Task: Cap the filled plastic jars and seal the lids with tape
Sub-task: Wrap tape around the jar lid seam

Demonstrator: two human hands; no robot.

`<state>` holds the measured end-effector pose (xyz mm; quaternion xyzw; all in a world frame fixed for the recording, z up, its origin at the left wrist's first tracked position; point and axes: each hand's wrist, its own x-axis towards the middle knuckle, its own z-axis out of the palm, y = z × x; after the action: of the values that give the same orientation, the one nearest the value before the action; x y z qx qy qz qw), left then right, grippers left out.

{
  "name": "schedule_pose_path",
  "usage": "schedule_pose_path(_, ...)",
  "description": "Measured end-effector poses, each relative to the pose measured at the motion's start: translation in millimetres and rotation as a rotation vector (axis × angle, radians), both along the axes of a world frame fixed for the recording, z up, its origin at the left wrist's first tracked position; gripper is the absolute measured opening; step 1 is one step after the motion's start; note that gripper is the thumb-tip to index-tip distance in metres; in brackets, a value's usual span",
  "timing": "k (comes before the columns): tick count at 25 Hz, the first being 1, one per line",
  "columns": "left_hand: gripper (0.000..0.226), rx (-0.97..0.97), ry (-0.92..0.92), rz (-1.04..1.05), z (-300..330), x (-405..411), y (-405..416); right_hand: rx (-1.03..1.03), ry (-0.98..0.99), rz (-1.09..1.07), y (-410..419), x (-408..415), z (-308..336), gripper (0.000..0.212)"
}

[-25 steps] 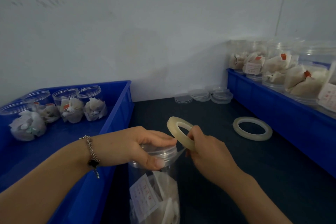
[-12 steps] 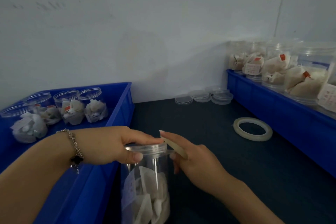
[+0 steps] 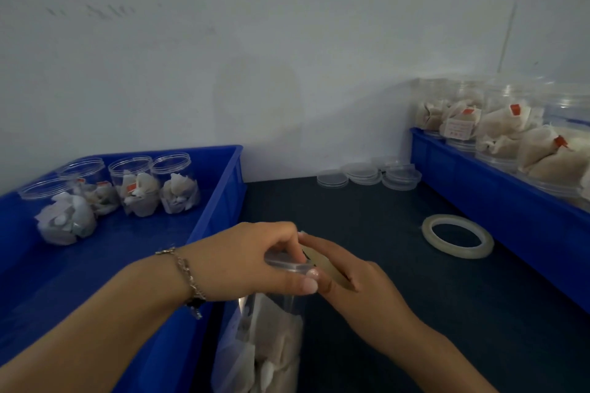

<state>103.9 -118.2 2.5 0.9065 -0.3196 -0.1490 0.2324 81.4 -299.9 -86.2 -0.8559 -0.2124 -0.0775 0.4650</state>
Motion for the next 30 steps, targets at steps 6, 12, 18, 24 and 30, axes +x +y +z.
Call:
schedule_pose_path(6,0.076,0.176,-0.057,0.137,-14.8,11.9,3.8,0.031,0.009,-0.010,-1.7,-0.5,-3.2,0.047)
schedule_pose_path(12,0.125,0.323,-0.078,0.188,-12.4,18.1,8.6,-0.045,-0.003,-0.051,-13.9,0.6,5.1,0.041)
schedule_pose_path(18,0.112,0.283,-0.283,0.186,-12.0,14.2,2.9,-0.121,0.011,-0.141,-19.8,6.9,4.2,0.057)
schedule_pose_path(24,0.095,0.301,-0.392,0.132,-16.9,13.4,-2.5,-0.229,-0.052,-0.253,-16.0,11.6,-3.9,0.086)
schedule_pose_path(30,0.084,0.270,-0.447,0.050,-21.3,7.5,-7.6,-0.176,-0.027,-0.223,-13.5,10.6,-9.3,0.083)
